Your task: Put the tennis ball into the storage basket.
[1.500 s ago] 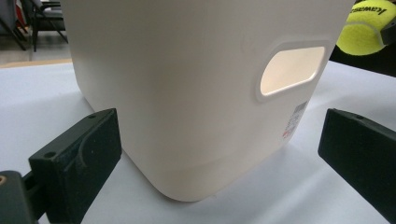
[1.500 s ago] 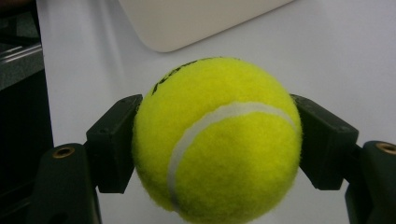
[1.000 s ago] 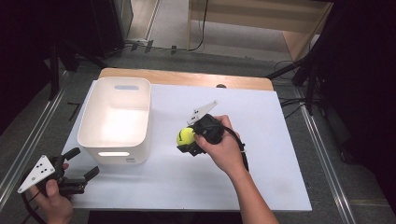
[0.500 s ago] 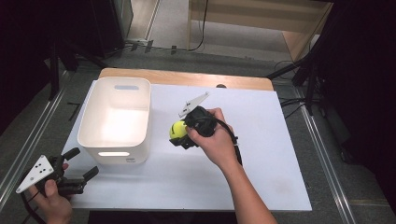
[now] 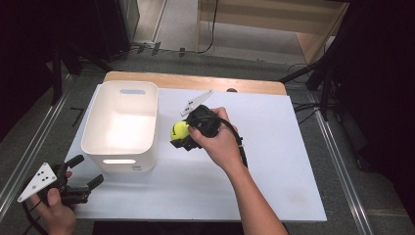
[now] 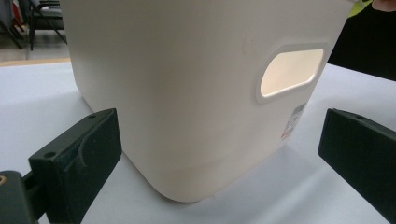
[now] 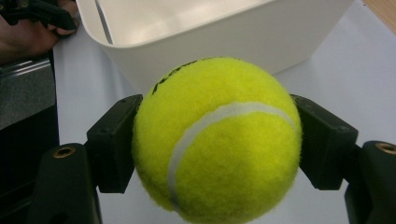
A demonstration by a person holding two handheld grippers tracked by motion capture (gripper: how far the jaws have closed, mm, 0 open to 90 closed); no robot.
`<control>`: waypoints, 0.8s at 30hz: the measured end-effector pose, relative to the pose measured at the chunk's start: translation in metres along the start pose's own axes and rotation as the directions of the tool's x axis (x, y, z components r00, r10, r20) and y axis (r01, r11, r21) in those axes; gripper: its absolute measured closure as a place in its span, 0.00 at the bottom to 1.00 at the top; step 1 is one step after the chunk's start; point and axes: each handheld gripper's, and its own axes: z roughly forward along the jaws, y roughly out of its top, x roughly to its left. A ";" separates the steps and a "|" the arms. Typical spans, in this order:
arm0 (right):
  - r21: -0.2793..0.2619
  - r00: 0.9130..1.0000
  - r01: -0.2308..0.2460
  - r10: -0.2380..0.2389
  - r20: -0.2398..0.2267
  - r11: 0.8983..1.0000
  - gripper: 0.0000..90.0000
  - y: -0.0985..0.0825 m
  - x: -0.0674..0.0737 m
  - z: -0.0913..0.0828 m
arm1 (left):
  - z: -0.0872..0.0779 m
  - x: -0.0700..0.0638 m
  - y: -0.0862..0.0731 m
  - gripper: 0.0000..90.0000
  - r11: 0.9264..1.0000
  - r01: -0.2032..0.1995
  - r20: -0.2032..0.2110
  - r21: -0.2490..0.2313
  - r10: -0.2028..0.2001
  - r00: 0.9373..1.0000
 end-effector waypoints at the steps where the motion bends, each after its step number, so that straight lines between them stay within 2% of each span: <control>1: 0.000 1.000 0.000 0.000 0.000 1.000 0.26 0.000 0.000 0.000 | 0.000 0.000 0.000 0.00 1.000 0.000 0.000 0.000 0.000 1.000; 12: -0.033 1.000 0.008 -0.009 -0.021 0.999 0.26 0.013 0.005 0.003 | 0.000 0.000 0.000 0.00 1.000 0.002 0.001 -0.001 -0.002 1.000; 24: -0.024 0.999 0.026 -0.027 -0.024 0.999 0.26 0.025 0.007 0.009 | 0.000 0.000 0.000 0.00 1.000 0.003 0.003 -0.001 -0.003 1.000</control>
